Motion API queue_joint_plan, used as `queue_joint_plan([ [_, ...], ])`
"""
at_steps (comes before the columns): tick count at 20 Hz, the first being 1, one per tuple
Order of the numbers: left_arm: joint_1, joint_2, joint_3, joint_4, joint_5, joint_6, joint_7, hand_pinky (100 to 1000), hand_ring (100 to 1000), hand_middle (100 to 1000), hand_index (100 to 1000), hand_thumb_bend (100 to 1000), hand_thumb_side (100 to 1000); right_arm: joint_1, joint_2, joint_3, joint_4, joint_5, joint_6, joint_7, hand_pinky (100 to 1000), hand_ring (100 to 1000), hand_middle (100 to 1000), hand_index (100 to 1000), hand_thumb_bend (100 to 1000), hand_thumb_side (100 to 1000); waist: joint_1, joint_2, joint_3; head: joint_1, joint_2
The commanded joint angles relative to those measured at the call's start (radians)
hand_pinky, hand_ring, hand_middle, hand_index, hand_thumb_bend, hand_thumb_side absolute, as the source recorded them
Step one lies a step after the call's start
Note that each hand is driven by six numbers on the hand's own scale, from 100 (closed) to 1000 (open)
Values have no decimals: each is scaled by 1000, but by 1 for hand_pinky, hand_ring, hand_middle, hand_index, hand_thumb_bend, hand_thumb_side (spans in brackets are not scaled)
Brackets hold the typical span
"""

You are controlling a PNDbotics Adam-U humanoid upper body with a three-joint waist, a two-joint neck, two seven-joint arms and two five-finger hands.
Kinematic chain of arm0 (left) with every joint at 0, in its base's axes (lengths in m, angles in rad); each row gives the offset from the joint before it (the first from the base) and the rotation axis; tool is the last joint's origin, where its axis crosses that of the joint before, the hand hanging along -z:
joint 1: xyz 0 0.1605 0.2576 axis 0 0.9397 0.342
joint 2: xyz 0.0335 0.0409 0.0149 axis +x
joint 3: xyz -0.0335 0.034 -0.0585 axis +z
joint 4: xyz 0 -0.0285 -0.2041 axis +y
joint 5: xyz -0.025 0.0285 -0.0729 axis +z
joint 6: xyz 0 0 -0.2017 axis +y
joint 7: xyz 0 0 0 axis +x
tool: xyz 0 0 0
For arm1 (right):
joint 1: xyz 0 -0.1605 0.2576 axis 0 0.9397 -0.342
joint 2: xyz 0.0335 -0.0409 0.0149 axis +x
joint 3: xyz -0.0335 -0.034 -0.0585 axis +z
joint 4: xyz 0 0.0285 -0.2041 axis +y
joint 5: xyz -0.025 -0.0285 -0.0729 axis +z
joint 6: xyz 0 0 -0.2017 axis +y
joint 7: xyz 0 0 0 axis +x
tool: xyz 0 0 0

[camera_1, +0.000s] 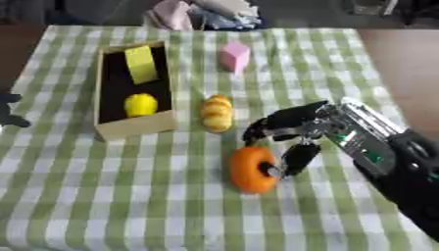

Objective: Pick up objects on the table and place them in the box.

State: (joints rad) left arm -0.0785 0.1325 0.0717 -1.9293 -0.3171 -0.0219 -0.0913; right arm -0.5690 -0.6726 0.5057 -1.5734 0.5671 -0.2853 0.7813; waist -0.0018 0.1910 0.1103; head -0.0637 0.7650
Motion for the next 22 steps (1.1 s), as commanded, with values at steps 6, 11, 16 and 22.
queue_joint_plan([
  [6, -6, 19, 5, -12, -3, -1, -2, 755, 565, 734, 859, 305, 811, -6, -24, -31, -2, -28, -5, -196, 859, 853, 844, 402, 100, 247, -12, -29, -3, 3, 5],
  [11, -7, 20, 5, -13, -2, -1, -2, 755, 565, 735, 859, 305, 811, -16, -18, -37, 12, -76, 3, -269, 835, 808, 791, 360, 100, 229, -13, -30, -2, 4, 5],
  [16, -6, 20, 6, -13, -2, -1, -2, 755, 565, 735, 859, 305, 811, -61, -14, -49, 16, -181, 43, -269, 816, 773, 752, 338, 100, 216, -14, -33, -2, 5, 5],
  [22, -3, 20, 7, -10, -1, 1, 1, 754, 566, 736, 859, 302, 811, -204, 9, -62, 17, -187, 82, -211, 830, 783, 764, 350, 100, 224, -16, -39, 1, 3, 5],
])
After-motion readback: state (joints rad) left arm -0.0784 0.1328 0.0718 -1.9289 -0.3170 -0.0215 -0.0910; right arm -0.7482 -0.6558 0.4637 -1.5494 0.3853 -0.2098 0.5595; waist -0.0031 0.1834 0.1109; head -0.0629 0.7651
